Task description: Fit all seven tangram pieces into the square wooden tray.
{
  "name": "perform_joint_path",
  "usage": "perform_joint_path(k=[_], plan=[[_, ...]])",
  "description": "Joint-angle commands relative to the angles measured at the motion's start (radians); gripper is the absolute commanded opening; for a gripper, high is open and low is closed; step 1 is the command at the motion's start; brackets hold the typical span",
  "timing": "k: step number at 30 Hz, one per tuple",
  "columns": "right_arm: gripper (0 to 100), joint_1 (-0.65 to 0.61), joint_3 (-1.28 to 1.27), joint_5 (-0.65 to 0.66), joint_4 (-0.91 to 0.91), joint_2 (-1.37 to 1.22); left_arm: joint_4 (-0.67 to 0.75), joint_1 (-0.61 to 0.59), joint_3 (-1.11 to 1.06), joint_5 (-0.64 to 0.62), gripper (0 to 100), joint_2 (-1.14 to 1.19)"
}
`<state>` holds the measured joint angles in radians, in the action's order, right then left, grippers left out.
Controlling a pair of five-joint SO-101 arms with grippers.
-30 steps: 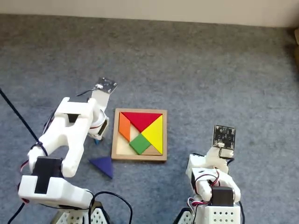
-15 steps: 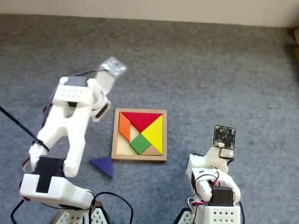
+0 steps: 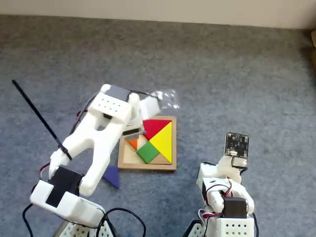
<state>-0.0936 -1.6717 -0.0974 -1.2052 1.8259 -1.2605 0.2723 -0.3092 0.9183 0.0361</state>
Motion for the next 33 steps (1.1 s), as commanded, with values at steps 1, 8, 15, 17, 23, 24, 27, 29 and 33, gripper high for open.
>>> perform_joint_path(k=[1, 8, 15, 17, 23, 24, 27, 29, 33], plan=[[2.5, 0.010, -0.119, -0.008, -0.004, 0.012, -0.002, 0.053, 0.047, 0.092, 8, -0.004], [2.5, 0.010, -0.119, -0.008, -0.004, 0.012, -0.002, 0.084, 0.045, 0.107, 13, -0.001], [2.5, 0.010, -0.119, -0.008, -0.004, 0.012, 0.043, 0.074, 0.047, 0.015, 20, -0.002], [2.5, 0.010, -0.119, -0.008, -0.004, 0.012, 0.043, 0.074, 0.048, 0.011, 20, -0.005], [2.5, 0.010, -0.119, -0.008, -0.004, 0.012, 0.041, 0.064, 0.048, -0.043, 20, -0.013], [2.5, 0.010, -0.119, -0.008, -0.004, 0.012, 0.041, 0.062, 0.048, -0.069, 20, -0.013], [2.5, 0.010, -0.119, -0.008, -0.004, 0.012, 0.037, 0.051, 0.041, -0.147, 20, -0.013], [2.5, 0.010, -0.119, -0.008, -0.004, 0.012, 0.028, 0.047, 0.025, -0.206, 20, -0.013], [2.5, 0.010, -0.119, -0.008, -0.004, 0.012, 0.028, 0.027, -0.008, -0.316, 20, -0.015]])
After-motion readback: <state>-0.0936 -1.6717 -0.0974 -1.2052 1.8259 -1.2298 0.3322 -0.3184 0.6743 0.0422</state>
